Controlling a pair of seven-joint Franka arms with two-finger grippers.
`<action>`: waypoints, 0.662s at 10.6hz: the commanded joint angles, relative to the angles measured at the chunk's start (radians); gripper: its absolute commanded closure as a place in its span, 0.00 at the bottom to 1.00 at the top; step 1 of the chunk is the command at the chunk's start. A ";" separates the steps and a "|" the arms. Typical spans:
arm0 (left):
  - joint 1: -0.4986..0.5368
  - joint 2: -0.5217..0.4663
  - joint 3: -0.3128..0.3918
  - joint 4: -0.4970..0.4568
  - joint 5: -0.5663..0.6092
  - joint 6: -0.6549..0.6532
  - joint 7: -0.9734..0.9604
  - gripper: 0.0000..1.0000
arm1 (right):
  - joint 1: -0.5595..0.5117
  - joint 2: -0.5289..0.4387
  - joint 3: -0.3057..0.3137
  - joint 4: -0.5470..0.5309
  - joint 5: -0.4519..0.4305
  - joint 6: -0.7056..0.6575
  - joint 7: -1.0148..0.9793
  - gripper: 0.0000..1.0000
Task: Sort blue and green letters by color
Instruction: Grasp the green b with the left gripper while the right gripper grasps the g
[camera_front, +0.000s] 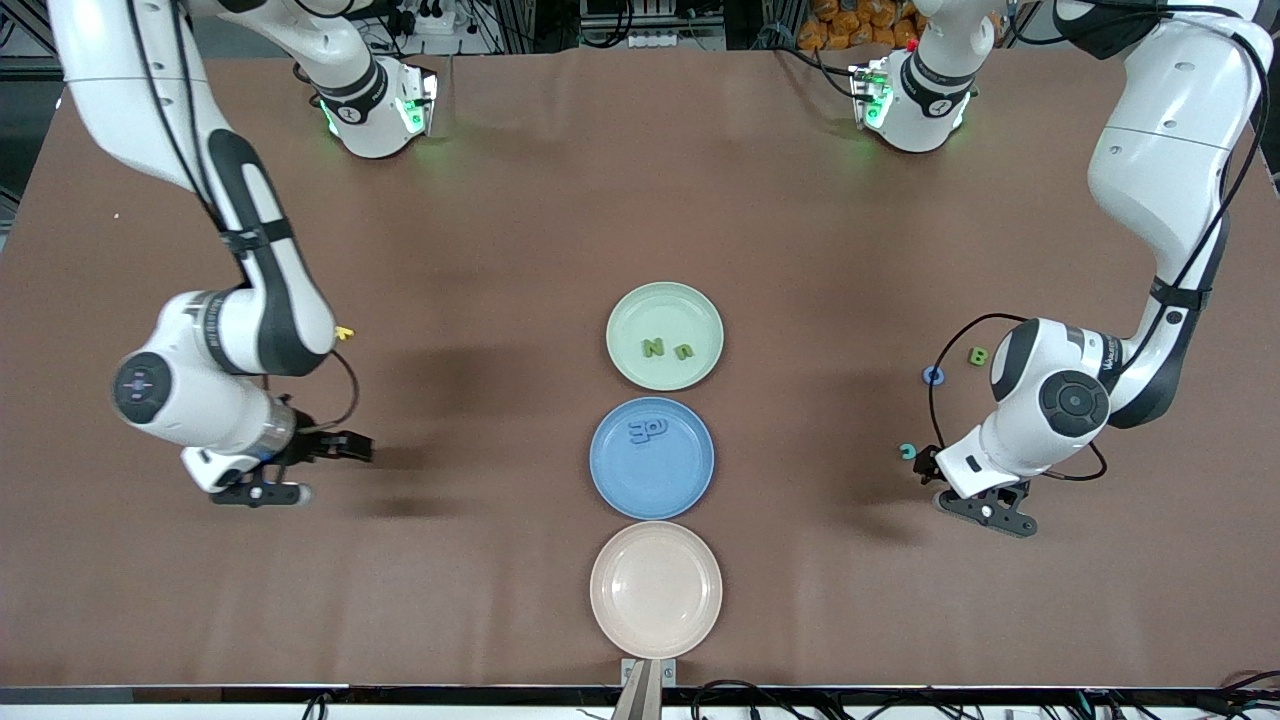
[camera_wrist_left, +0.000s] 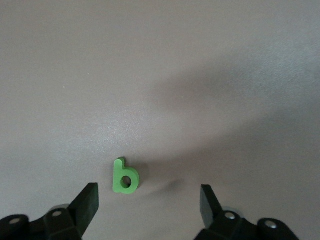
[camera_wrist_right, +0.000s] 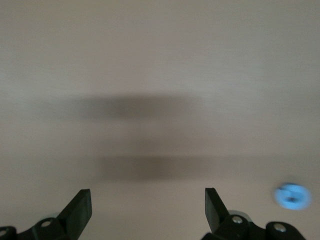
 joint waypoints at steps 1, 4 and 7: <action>0.016 0.023 -0.008 0.008 0.011 0.016 0.015 0.15 | -0.093 -0.071 0.004 -0.067 -0.093 -0.038 -0.113 0.00; 0.016 0.030 -0.006 0.008 -0.021 0.016 0.015 0.17 | -0.194 -0.042 0.006 -0.065 -0.107 -0.023 -0.203 0.00; 0.018 0.040 -0.006 0.023 -0.043 0.016 0.037 0.18 | -0.231 0.025 0.006 -0.062 -0.109 0.092 -0.206 0.00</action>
